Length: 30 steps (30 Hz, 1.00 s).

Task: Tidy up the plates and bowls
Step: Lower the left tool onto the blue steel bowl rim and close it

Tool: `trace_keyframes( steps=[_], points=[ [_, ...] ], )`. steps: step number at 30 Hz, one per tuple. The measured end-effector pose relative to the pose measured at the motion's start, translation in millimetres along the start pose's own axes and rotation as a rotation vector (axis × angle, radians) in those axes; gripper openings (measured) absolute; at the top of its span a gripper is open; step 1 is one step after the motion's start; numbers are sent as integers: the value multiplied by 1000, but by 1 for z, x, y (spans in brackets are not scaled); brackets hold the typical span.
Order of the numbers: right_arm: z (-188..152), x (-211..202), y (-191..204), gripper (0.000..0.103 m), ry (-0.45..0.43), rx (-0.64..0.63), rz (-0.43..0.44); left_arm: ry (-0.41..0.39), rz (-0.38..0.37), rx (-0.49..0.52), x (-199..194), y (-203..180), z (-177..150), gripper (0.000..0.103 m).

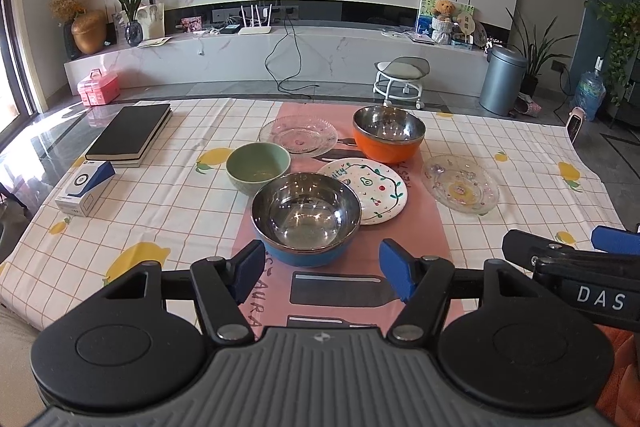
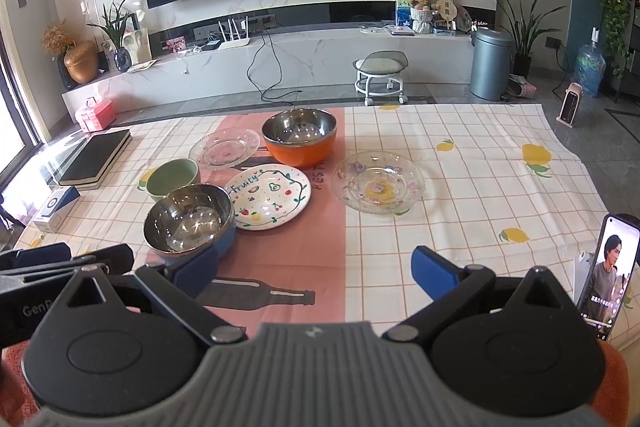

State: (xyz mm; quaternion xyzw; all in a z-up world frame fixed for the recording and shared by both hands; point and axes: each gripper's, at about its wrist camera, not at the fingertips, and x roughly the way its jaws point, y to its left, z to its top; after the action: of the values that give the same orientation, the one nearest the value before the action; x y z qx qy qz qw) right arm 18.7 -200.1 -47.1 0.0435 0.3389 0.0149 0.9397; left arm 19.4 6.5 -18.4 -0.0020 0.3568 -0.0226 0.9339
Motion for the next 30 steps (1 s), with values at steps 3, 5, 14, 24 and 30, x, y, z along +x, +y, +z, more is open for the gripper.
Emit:
trace_keyframes(
  steps=[3, 5, 14, 24, 30],
  points=[
    [-1, 10, 1, 100, -7, -1, 23, 7, 9, -3, 7, 12, 4, 74],
    [0, 20, 2, 98, 13, 13, 52, 12, 3, -13, 14, 22, 8, 66],
    [14, 84, 31, 73, 122, -1, 112, 92, -43, -41, 62, 61, 34, 52],
    [37, 158, 67, 59, 234, 12, 142, 206, -66, -124, 125, 93, 48, 52],
    [47, 196, 83, 59, 307, 5, 124, 273, -83, -169, 152, 102, 51, 52]
  ],
)
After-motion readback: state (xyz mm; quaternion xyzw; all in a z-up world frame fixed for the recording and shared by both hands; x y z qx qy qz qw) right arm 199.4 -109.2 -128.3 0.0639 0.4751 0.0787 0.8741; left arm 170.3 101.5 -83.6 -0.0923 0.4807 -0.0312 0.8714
